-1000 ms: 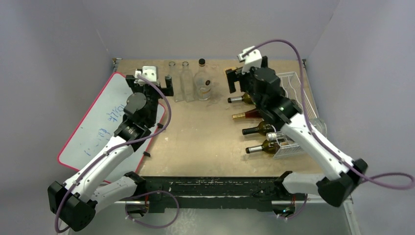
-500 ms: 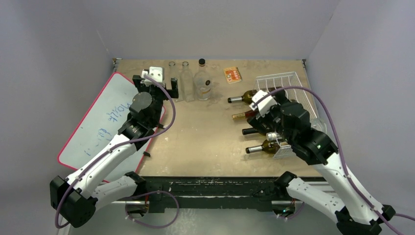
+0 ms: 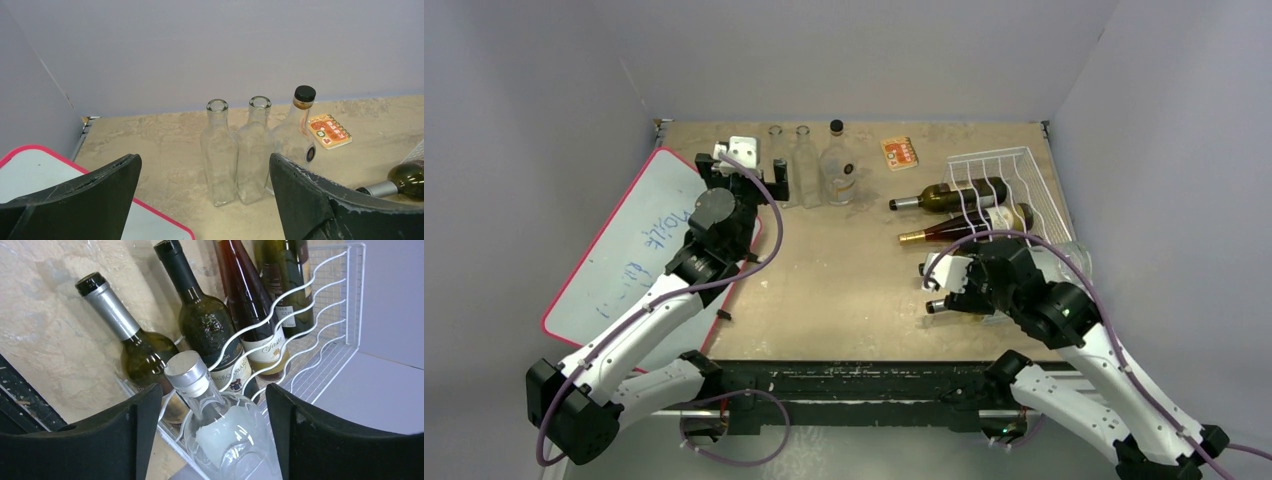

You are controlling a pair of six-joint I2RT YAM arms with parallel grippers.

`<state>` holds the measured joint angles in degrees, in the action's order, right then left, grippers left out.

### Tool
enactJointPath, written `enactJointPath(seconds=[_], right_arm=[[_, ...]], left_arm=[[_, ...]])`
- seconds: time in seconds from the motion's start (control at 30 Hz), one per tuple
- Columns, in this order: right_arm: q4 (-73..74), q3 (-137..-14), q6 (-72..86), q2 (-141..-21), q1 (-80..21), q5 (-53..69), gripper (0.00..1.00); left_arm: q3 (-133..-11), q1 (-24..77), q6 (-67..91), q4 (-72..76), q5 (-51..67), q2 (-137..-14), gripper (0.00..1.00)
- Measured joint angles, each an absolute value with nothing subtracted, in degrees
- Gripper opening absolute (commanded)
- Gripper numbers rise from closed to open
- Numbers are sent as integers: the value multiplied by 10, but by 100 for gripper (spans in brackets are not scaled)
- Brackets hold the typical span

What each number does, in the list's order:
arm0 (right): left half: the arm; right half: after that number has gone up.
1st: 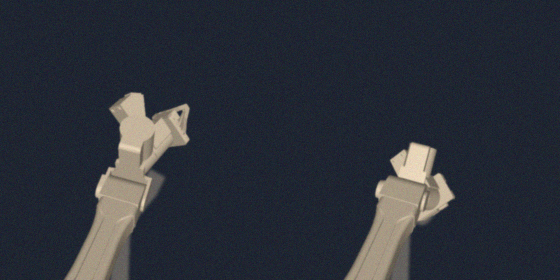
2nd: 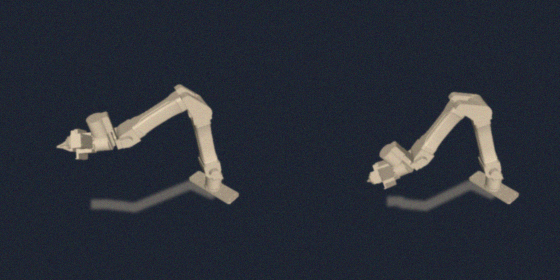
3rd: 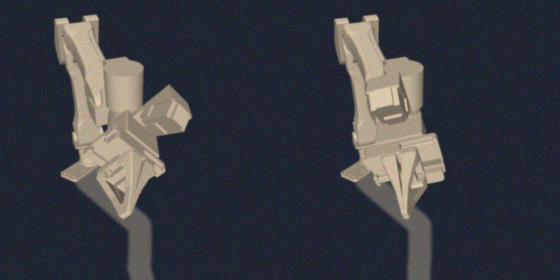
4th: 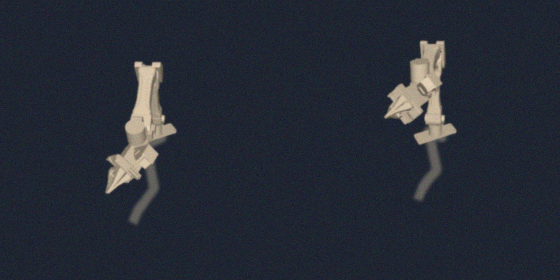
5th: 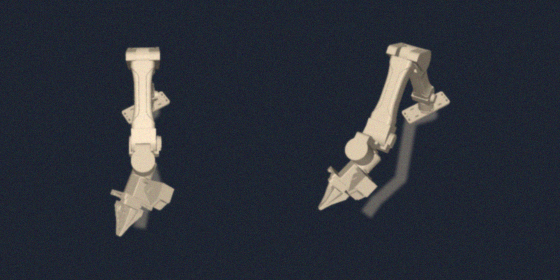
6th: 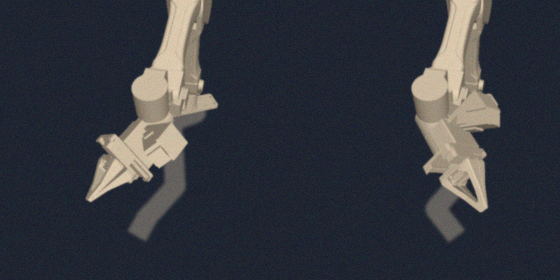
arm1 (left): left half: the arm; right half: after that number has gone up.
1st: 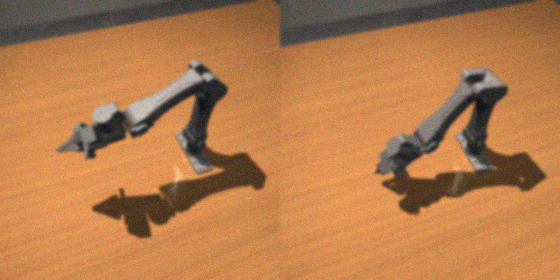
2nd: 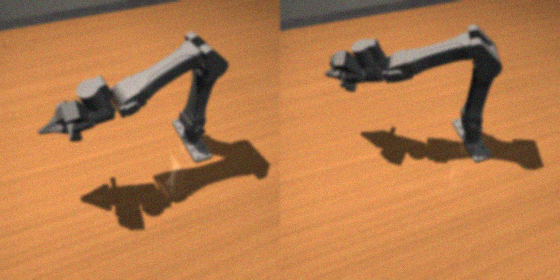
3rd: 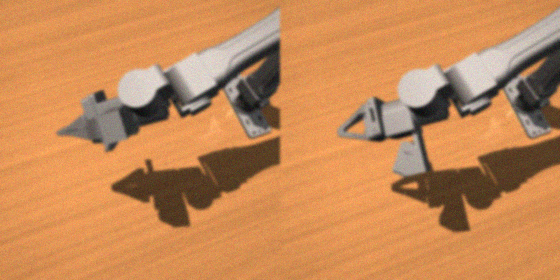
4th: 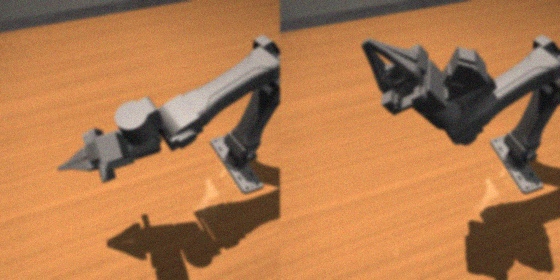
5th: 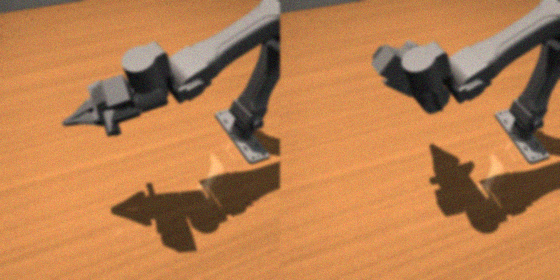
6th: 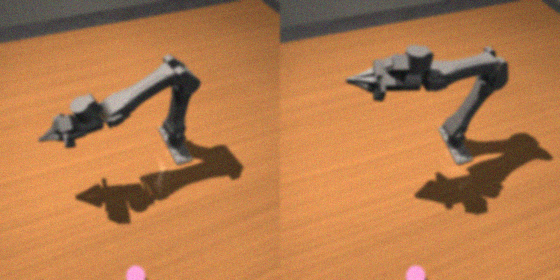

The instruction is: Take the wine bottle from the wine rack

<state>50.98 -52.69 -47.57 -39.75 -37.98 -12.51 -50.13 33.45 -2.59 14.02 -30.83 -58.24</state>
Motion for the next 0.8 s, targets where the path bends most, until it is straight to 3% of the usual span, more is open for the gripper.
enactJointPath(seconds=[0.37,0.57,0.8], right_arm=[[505,-478,-531,-429,-382,-168,75],[476,-446,-557,-441,-382,-243,67],[441,-419,-574,-451,-383,-277,69]], left_arm=[[-501,335,-26,140,-308,-583,100],[-501,335,-26,140,-307,-586,100],[-501,335,-26,140,-307,-586,100]])
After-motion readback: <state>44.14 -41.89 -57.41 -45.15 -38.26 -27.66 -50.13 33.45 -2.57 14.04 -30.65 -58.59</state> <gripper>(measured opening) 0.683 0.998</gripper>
